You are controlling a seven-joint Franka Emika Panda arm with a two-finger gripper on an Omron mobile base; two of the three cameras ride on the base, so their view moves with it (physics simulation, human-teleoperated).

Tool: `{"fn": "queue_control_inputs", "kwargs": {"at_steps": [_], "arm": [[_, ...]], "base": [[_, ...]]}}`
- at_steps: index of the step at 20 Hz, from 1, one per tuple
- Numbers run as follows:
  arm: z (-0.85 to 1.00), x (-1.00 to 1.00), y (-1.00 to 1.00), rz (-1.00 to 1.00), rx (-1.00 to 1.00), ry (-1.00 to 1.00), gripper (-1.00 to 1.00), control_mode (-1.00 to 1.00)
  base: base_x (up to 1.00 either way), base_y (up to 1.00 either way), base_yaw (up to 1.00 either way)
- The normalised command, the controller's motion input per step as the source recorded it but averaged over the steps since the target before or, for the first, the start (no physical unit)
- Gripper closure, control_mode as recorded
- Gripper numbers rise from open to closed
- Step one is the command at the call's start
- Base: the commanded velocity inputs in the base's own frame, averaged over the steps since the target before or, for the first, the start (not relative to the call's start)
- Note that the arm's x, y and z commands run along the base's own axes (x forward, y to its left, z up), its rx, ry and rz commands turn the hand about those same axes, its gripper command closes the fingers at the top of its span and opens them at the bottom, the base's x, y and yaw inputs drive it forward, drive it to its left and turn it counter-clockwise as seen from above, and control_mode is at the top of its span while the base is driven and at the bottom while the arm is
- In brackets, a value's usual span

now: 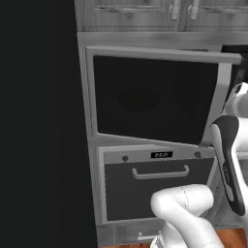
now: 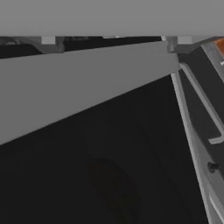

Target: Remove the peach from the bowl and place it on the small plate. Then place the bowl with only the fish in the microwave, close the door, and press the start button to microwave the fish.

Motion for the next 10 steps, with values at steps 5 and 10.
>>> {"fn": "queue_control_inputs", "kwargs": {"at_steps": [5, 10], "arm": [[0.18, 0.93, 0.53, 0.00, -0.01, 0.01, -1.00, -1.00], [0.34, 0.83, 0.51, 0.00, -0.05, 0.05, -1.00, -1.00]], "base": [[0.00, 0.00, 0.00], [0.00, 0.00, 0.00]]}}
